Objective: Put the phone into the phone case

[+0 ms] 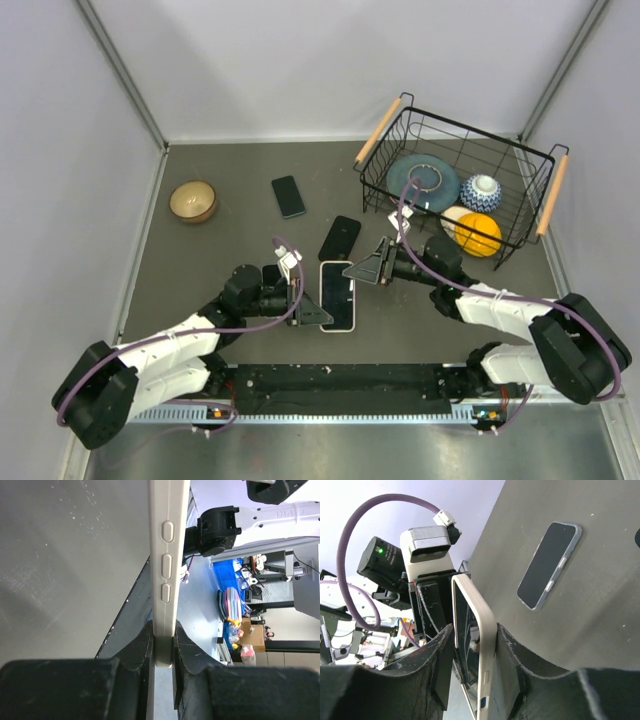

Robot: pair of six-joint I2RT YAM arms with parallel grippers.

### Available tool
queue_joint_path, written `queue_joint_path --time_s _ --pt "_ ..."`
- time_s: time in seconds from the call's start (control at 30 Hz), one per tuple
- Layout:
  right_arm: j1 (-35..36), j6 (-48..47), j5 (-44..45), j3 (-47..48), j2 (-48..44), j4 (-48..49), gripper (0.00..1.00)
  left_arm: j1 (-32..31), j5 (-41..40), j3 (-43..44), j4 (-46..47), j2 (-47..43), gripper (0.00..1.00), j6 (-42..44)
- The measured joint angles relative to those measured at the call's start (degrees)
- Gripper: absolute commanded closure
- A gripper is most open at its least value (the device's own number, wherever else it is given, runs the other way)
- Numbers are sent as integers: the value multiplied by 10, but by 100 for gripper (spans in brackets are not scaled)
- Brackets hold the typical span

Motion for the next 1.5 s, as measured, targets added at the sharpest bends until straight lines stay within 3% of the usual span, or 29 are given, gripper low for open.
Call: queue_joint_path --time_s 0.07,0.1,0.43,0.5,0.53,0.57,0.63,0.73,0.8,0.9,1.2,1.37,1.5 --pt "0 -6 1 5 0 -4 87 0 3 -1 6 0 100 0" --pt "0 -7 5 7 0 -7 99 0 5 -1 12 0 100 0" --pt "-1 -54 14 30 -30 -90 100 2 2 0 10 2 100 2" --pt "0 -63 16 34 -37 -113 100 1 2 2 7 5 87 4" --pt "0 -66 17 36 -39 -120 100 1 2 4 3 7 69 5" --pt "0 -68 18 37 -40 -127 100 1 1 6 -2 7 63 7" --pt "0 -70 19 43 -40 -143 100 1 -14 13 -30 7 54 12" --pt "-1 -81 32 50 -40 -164 100 1 -43 16 -99 4 50 20" --pt "-1 -90 42 51 -40 -184 100 2 -67 20 -153 -6 24 29" --pt "-1 -101 54 50 -39 -224 100 3 -110 45 -236 -29 3 51" --pt "-48 -145 87 51 47 -303 100 5 -241 154 -395 -68 2 124" --pt "-87 -158 97 59 78 -351 78 5 -293 158 -440 -83 2 144" --pt "-92 -189 116 82 92 -384 72 5 -346 159 -468 -96 2 150"
